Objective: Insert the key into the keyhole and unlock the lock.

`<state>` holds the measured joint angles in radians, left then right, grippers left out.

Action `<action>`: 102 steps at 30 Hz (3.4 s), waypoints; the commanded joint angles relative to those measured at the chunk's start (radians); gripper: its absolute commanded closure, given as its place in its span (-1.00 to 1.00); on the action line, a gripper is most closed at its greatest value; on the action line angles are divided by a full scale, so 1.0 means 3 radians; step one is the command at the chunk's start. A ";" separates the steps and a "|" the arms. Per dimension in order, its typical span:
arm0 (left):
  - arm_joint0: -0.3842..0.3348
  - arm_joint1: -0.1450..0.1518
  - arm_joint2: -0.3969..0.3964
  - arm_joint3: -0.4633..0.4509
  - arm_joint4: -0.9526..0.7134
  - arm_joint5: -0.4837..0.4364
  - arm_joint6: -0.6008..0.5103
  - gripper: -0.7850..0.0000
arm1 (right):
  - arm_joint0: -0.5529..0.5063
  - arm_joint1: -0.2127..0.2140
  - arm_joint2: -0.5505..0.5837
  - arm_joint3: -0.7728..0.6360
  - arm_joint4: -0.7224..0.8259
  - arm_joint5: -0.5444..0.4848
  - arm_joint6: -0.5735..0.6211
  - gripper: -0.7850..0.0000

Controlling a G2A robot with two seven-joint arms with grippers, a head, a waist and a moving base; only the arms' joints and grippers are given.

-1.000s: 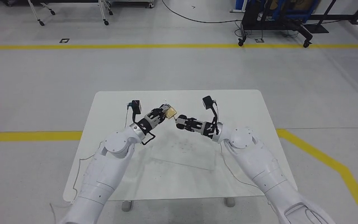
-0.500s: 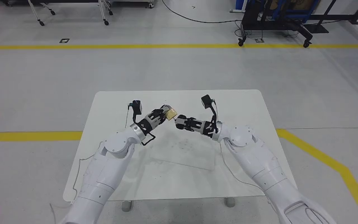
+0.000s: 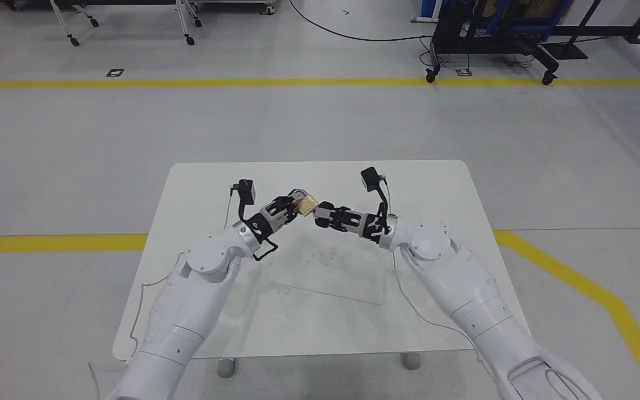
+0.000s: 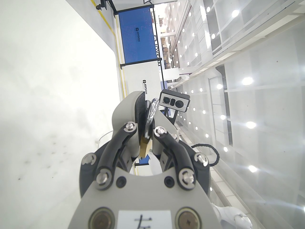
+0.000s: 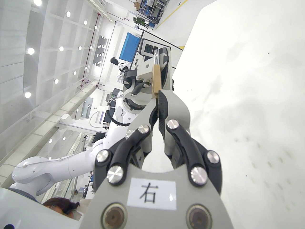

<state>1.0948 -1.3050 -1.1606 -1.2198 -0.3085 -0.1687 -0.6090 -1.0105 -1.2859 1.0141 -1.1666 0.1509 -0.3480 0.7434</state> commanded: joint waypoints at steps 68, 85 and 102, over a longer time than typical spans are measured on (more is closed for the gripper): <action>-0.0043 -0.0155 -0.0105 0.0206 -0.2091 0.1032 -0.0508 1.00 | 0.0102 -0.0073 -0.0033 0.0157 0.0597 -0.1084 0.0117 1.00; 0.0236 -0.0054 -0.0053 -0.0553 -0.0093 0.0427 0.0477 1.00 | -0.0508 0.0142 0.0404 -0.1141 -0.2357 -0.0397 -0.0855 0.28; 0.0282 -0.0052 -0.0043 -0.0659 0.0036 0.0591 0.0585 1.00 | -0.0625 0.0157 0.0290 -0.1405 -0.3230 -0.0013 -0.1105 0.15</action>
<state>1.1798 -1.3211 -1.1712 -1.4181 -0.2980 0.0016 -0.4350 -1.1958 -1.2393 1.1030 -1.5830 -0.7955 -0.3579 0.4198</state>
